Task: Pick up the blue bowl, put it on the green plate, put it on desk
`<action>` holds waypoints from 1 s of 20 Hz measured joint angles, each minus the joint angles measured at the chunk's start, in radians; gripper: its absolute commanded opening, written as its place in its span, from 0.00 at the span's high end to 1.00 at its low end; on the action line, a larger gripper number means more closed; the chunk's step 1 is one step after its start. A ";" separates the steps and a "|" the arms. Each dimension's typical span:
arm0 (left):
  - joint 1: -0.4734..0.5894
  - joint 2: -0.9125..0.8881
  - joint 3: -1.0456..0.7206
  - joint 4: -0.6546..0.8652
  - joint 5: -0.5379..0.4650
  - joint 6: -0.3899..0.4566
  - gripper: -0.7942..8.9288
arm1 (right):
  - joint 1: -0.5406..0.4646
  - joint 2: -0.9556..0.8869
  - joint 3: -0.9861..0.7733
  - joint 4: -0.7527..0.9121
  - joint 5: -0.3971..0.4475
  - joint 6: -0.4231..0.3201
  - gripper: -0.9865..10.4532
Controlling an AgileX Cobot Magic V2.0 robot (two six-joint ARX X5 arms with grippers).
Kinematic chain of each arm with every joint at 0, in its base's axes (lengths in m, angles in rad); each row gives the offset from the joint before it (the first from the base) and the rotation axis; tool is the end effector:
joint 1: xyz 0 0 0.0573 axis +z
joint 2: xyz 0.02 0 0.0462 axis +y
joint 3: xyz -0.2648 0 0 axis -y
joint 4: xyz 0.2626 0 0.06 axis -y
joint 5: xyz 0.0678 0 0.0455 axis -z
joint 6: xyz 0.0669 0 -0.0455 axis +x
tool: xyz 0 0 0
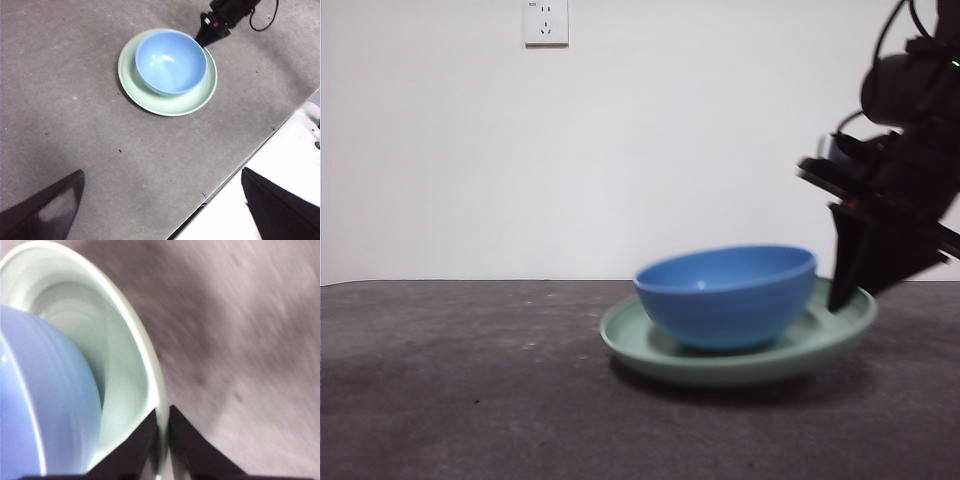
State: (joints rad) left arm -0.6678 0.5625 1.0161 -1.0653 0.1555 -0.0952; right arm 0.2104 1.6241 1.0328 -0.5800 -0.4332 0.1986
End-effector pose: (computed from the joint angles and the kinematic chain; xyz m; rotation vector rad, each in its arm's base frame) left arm 0.0842 -0.0796 0.3368 0.0722 0.6450 -0.7663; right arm 0.3223 0.0975 0.1530 0.3014 1.2374 0.4490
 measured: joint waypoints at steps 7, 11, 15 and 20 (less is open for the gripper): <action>0.000 0.000 0.000 0.000 0.000 0.000 0.40 | 0.134 0.021 0.070 0.050 -0.003 0.096 0.90; 0.000 0.000 0.000 0.000 0.000 0.000 0.40 | 0.205 0.108 0.070 0.076 -0.003 0.124 0.90; 0.000 0.000 0.000 0.000 0.000 0.000 0.40 | 0.241 0.170 0.070 0.109 -0.009 0.151 0.90; 0.000 0.000 0.000 0.000 0.000 0.000 0.40 | 0.247 0.176 0.070 0.122 0.019 0.158 0.70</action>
State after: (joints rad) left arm -0.6678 0.5625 1.0161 -1.0653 0.1555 -0.0952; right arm 0.4572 1.8000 1.1027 -0.4576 -0.4141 0.3569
